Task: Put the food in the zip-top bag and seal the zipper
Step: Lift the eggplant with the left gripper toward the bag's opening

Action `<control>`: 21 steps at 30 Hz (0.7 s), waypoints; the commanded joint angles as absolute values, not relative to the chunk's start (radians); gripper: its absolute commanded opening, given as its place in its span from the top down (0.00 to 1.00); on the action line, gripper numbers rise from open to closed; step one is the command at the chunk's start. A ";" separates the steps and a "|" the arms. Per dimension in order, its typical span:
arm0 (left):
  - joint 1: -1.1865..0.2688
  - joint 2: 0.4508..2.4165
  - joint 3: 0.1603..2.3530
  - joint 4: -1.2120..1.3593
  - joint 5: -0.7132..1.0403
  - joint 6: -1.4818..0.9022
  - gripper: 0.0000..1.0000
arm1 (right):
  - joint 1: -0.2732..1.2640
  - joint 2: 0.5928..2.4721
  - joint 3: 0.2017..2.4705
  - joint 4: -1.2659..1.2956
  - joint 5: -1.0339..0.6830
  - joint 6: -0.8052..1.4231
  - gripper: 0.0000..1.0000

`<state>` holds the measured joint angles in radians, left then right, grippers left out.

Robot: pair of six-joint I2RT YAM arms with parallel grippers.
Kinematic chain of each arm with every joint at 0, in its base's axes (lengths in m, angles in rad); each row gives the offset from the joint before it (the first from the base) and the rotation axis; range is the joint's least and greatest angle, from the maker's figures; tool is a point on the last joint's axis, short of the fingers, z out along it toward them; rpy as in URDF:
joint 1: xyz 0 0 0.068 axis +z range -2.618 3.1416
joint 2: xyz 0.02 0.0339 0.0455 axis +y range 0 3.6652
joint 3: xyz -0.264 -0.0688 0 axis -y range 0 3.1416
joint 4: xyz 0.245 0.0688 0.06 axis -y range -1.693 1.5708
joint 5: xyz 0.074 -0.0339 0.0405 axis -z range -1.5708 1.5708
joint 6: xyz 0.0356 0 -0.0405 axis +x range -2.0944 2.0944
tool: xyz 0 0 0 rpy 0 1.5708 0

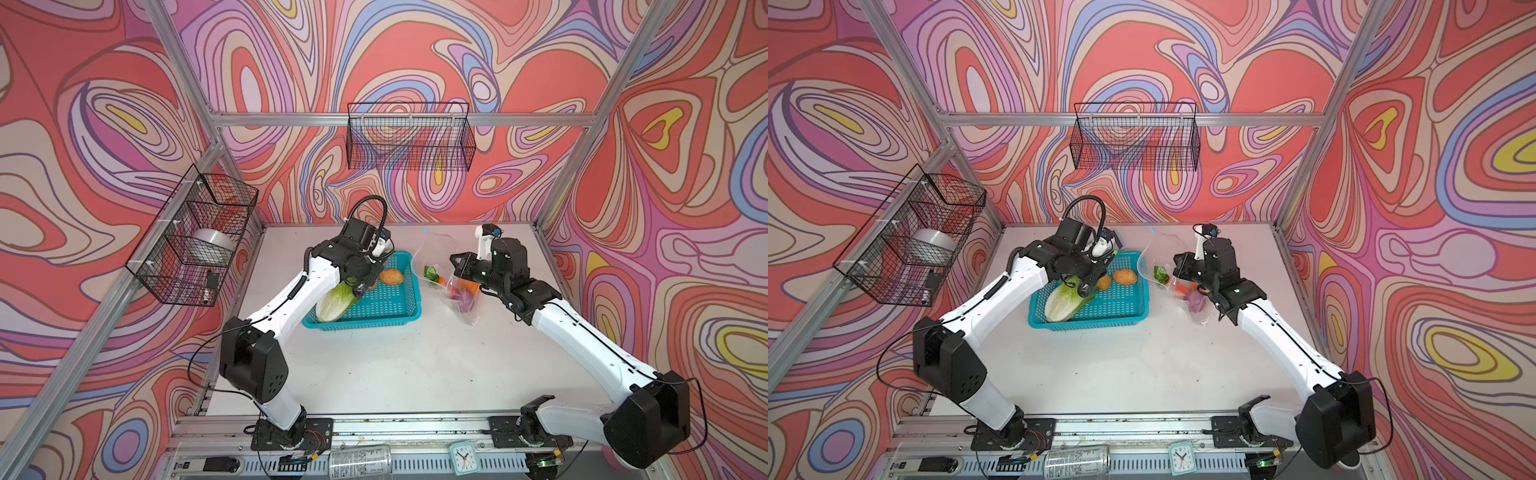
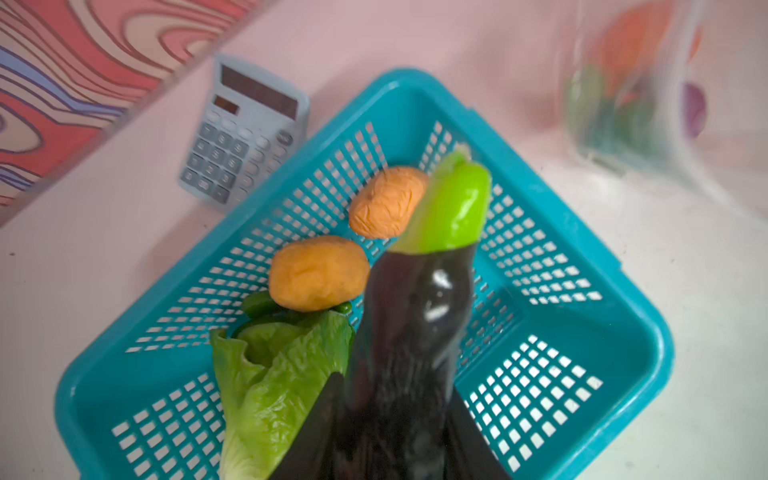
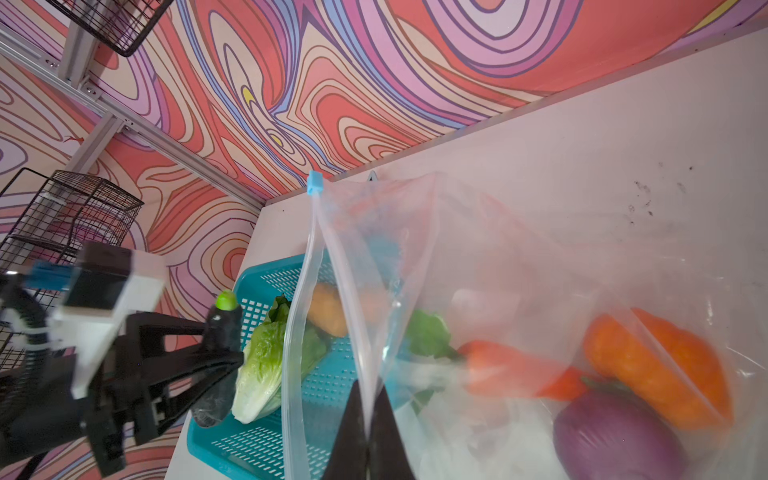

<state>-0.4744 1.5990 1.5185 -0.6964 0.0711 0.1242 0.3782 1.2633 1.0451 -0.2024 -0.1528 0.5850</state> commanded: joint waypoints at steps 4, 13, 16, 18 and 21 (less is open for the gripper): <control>-0.470 1.450 1.492 -0.430 0.198 -0.099 1.00 | 0.373 1.252 1.030 -0.175 -0.151 0.599 1.00; -0.502 1.450 1.226 0.368 0.283 -0.636 1.00 | 0.374 1.257 1.004 -0.128 -0.160 0.638 1.00; -0.540 1.501 1.188 0.518 0.206 -0.693 1.00 | 0.374 1.251 0.997 -0.122 -0.157 0.641 1.00; -0.570 1.540 1.164 0.614 0.151 -0.729 1.00 | 0.374 1.247 0.990 -0.114 -0.154 0.641 1.00; -0.623 1.599 1.129 0.735 0.056 -0.749 1.00 | 0.373 1.243 0.975 -0.099 -0.156 0.643 1.00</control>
